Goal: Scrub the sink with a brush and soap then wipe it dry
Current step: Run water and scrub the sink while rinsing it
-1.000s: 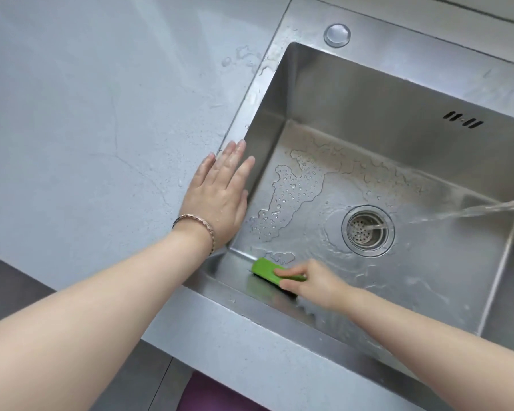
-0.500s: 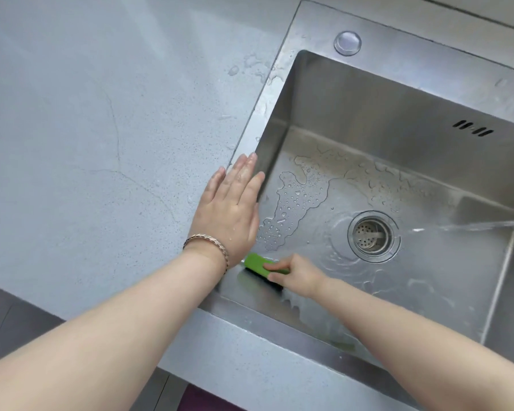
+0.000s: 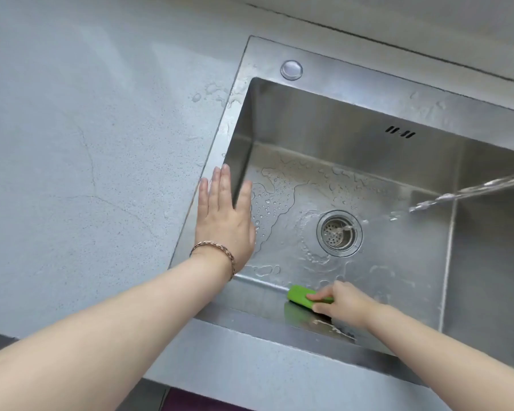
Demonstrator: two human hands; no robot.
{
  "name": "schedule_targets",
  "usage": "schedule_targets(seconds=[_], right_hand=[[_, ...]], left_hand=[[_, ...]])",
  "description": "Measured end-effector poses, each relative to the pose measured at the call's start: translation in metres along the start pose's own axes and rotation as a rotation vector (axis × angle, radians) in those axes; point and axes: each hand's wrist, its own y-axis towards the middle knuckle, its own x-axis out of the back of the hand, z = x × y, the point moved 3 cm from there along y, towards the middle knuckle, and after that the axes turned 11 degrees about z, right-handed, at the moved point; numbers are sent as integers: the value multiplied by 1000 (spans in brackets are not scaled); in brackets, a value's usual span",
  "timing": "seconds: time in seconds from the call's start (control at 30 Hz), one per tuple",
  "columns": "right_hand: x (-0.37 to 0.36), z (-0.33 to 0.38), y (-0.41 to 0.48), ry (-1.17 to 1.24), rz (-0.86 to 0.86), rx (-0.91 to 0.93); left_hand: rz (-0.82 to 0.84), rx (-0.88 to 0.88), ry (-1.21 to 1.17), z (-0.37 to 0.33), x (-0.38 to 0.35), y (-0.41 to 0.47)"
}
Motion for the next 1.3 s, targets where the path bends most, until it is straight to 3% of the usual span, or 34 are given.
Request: schedule_targets(seconds=[0.1,0.17,0.27,0.37,0.5,0.6,0.77,0.87,0.97,1.03,1.13,1.23,1.3], right_hand=[[10,-31,-11,-126,-42,-136],[26,-40,-26,-72,-174,-128],[58,-42,-53,363,-495,76],[79,-36,-78,729,-593,297],[94,-32,-94,882,-595,429],[99,-38,-95,903,-633,481],[106,-60,-100,523,-905,488],[110,-61,-104,381,-995,497],[111,-59,-107,369,-967,515],[108,-61,-109,401,-774,498],[93,-61,-112,401,-301,461],[74,-55,-112,149,-61,488],[50,-56,-103,153,56,491]], left_hand=[[-10,-108,-171,-33,13,7],[62,-139,-504,-55,18,11],[166,57,-1026,-84,14,25],[310,286,-1537,-124,9,40],[517,416,-2209,-184,15,41],[628,428,-2379,-214,17,42],[897,388,-2254,-227,25,36],[895,404,-2216,-223,36,43],[733,392,-2079,-209,43,46],[540,424,-1804,-191,36,40],[313,419,-1315,-151,7,23],[267,313,-840,-122,-11,-3],[262,302,-633,-108,-18,-21]])
